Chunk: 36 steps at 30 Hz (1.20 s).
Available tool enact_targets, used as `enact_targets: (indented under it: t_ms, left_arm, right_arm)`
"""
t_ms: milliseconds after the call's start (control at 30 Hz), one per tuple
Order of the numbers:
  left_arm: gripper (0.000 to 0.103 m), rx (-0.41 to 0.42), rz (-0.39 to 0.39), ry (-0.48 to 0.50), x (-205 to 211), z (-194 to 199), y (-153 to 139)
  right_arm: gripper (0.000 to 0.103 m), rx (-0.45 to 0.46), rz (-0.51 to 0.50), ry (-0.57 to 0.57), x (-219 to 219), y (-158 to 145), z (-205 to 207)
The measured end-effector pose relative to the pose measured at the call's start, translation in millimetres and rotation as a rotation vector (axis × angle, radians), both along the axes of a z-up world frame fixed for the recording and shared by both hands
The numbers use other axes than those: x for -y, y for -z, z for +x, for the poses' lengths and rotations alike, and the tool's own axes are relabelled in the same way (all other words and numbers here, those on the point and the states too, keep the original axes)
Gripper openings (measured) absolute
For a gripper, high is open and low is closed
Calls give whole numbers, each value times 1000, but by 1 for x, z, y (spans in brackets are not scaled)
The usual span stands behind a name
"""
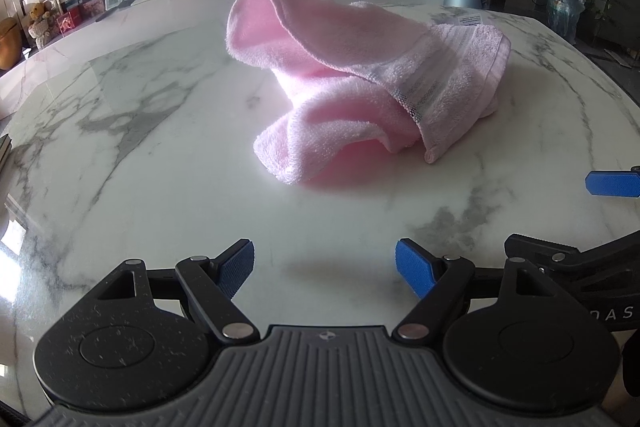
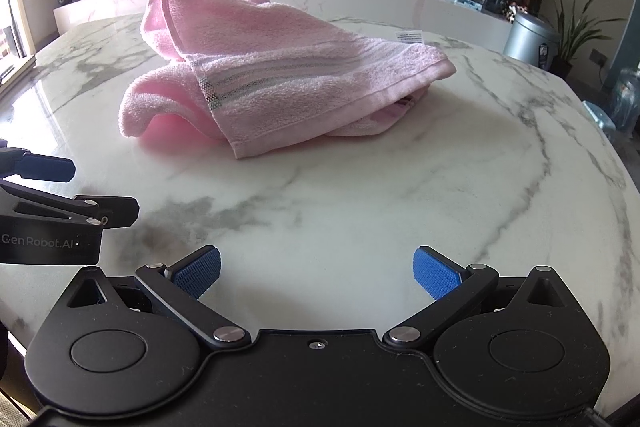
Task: Fold towel
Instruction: 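Grasp a towel edge with the left gripper while the right gripper grasps another edge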
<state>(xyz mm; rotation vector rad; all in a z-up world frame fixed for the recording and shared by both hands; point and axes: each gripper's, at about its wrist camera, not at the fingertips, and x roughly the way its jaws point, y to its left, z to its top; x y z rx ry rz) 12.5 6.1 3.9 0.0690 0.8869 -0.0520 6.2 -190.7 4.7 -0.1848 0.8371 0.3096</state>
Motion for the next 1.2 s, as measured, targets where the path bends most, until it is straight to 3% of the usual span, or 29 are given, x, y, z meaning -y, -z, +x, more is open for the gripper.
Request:
enact_targets:
  t_ms: [133,433,700,767,867,933,1000,1067,1133,1200]
  left_arm:
    - [74,-1,-21,1,-8,8,-9]
    - [70,26,-74,31,-23,36,-29]
    - [60,-10,-96,59,-23,70,-23]
    - [57,-21,-105,63,-22,76,-20]
    - [48,-38,-120,68,-22,83,-16]
    - [38,-46,-137,60,-25,82,-15]
    - [22,-56,-148,61,-26,83,-13]
    - [10,-66,-150,61,-25,84,-11]
    - [8,-74,-147,56,-27,83,-11]
    - [7,-78,-145,50,-30,81,-11]
  right_arm:
    - [95,2,1,-48,-5,-7,10]
    - [90,27,-29,-193,-30,-18,35]
    - [76,26,-60,-244,-43,-16,54]
    - [71,22,-60,-243,-40,-17,57]
    - [51,16,-60,-243,-37,-19,62]
    - [34,12,-60,-242,-35,-21,65]
    - [19,8,-60,-242,-33,-22,68]
    - [15,4,-60,-242,-30,-23,71]
    - [8,0,-60,-241,-28,-25,75]
    - [8,-4,-60,-241,-26,-26,78]
